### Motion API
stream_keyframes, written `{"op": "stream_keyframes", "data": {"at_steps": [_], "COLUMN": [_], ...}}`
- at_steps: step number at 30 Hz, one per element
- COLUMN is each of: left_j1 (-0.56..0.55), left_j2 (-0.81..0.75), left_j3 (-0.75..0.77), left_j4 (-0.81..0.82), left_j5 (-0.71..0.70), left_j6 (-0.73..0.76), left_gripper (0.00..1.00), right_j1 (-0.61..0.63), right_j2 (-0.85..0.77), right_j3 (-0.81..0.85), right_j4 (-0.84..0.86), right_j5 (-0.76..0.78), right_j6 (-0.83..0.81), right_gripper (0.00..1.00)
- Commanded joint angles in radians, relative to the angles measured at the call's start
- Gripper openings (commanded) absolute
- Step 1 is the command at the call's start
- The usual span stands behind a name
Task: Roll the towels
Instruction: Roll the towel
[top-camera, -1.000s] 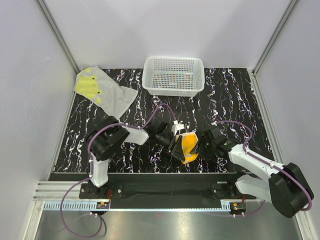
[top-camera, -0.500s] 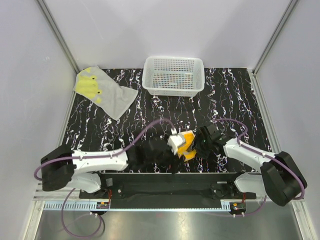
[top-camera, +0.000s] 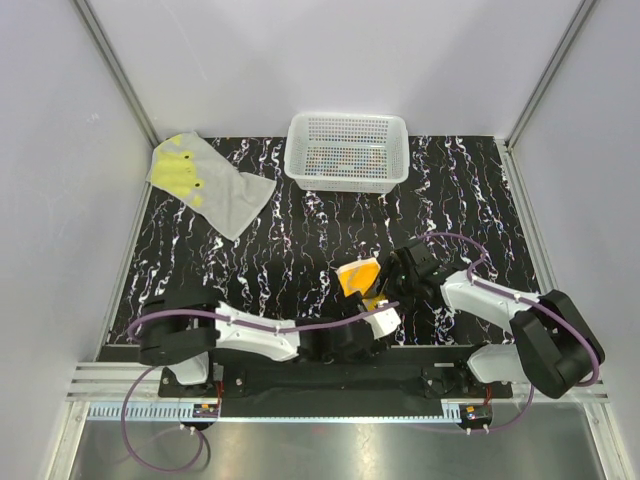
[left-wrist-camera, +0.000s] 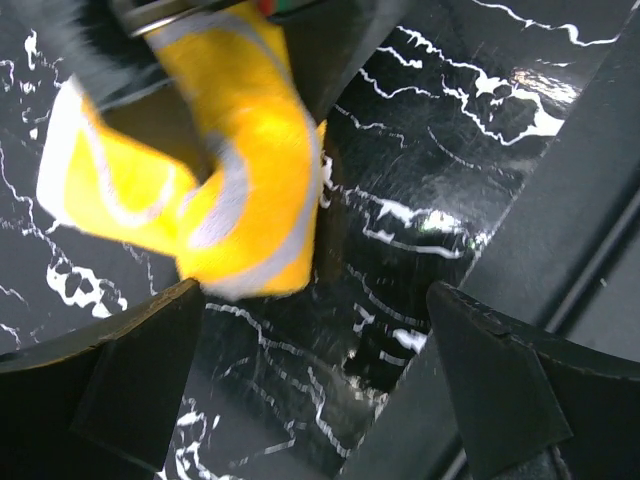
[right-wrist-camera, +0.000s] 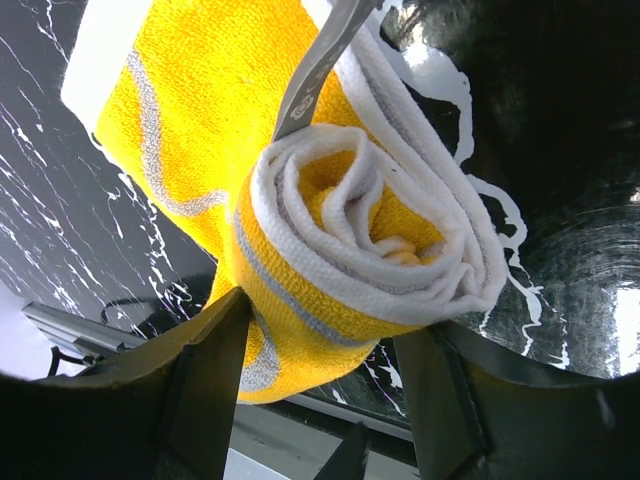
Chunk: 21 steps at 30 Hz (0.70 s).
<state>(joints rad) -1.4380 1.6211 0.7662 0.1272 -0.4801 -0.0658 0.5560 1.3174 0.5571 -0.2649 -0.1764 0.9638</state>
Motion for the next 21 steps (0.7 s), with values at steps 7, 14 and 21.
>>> {"op": "stream_keyframes", "data": {"at_steps": [7, 14, 21], "left_j1": [0.002, 0.094, 0.162], "left_j2": [0.128, 0.154, 0.138], "left_j3": [0.123, 0.125, 0.108], "left_j4": [0.074, 0.063, 0.078], "left_j5": [-0.129, -0.065, 0.078], "left_j6": [0.046, 0.005, -0.014], "left_gripper": [0.99, 0.64, 0.00], "right_j1": [0.007, 0.007, 0.008], "right_j2": [0.062, 0.065, 0.056], "right_j3": [-0.040, -0.057, -0.057], "right_j4": [-0.020, -0.005, -0.008], "right_j5": [-0.012, -0.032, -0.041], "right_j6": [-0.051, -0.056, -0.059], "right_gripper": [0.66, 0.66, 0.66]}}
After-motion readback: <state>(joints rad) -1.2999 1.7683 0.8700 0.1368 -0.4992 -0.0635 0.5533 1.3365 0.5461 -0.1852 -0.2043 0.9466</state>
